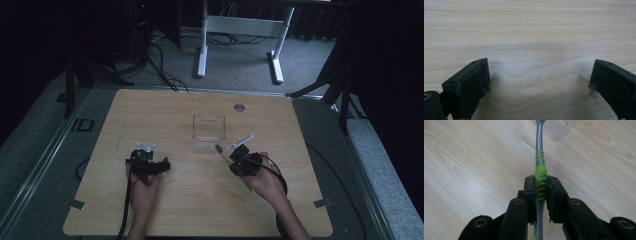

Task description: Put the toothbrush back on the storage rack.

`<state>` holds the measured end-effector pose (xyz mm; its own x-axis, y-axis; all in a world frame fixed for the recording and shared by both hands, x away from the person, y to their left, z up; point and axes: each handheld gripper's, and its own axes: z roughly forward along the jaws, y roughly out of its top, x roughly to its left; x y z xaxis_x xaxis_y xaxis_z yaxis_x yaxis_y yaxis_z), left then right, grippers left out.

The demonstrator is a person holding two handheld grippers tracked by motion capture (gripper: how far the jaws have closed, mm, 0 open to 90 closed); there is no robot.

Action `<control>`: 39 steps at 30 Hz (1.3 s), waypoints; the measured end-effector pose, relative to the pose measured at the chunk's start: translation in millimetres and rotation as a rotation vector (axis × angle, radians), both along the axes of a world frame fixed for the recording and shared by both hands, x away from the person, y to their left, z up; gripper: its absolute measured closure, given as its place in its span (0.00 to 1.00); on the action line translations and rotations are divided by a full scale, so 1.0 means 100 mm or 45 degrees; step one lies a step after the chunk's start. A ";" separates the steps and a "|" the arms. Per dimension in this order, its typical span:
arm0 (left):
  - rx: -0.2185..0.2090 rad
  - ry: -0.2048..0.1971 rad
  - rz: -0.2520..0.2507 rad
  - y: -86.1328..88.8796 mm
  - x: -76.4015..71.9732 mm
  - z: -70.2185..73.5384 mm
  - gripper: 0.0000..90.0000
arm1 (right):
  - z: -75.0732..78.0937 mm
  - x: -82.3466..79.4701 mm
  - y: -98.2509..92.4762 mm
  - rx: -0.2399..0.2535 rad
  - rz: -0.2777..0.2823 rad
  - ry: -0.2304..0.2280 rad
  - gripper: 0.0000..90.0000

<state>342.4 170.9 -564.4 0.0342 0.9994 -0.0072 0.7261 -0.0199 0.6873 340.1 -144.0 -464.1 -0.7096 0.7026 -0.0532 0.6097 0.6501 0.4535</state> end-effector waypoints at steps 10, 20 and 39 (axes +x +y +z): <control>0.000 0.001 0.000 0.00 0.00 0.00 0.03 | 0.07 0.02 0.00 0.033 -0.012 -0.027 0.88; -0.001 0.001 0.000 0.00 0.00 0.00 0.03 | 0.12 0.03 -0.01 0.072 -0.024 -0.048 0.88; -0.001 0.001 0.000 0.00 0.00 0.00 0.03 | 0.21 0.06 -0.02 0.149 -0.057 -0.091 0.88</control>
<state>342.4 170.9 -564.3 0.0343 0.9994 -0.0077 0.7267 -0.0196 0.6867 346.5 -146.0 -443.3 -0.6748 0.7378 -0.0183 0.6002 0.5631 0.5681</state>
